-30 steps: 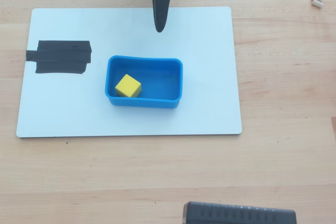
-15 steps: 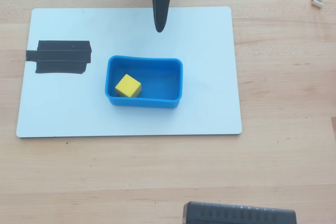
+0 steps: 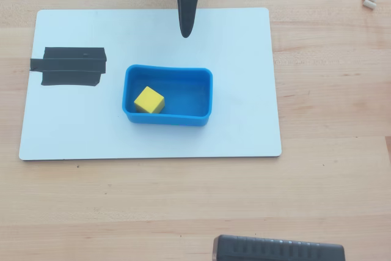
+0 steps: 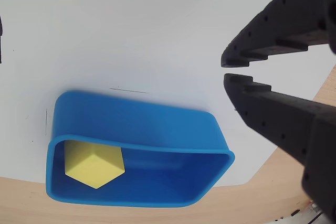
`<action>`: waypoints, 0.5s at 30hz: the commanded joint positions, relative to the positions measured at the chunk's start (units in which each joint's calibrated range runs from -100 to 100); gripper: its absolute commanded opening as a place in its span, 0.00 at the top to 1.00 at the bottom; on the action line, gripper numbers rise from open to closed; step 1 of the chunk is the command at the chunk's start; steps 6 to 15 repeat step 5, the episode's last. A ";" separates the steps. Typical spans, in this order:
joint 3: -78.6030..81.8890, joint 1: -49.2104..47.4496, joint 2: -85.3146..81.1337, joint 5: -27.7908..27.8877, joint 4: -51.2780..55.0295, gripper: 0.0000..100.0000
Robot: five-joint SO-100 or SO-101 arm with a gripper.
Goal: Pick up yellow cube and drop it in the blue rectangular bin
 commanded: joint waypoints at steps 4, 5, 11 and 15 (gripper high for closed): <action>-0.36 0.45 -1.34 0.20 0.38 1.00; -0.36 0.45 -1.34 0.20 0.38 1.00; -0.36 0.45 -1.34 0.20 0.38 1.00; -0.36 0.45 -1.34 0.20 0.38 1.00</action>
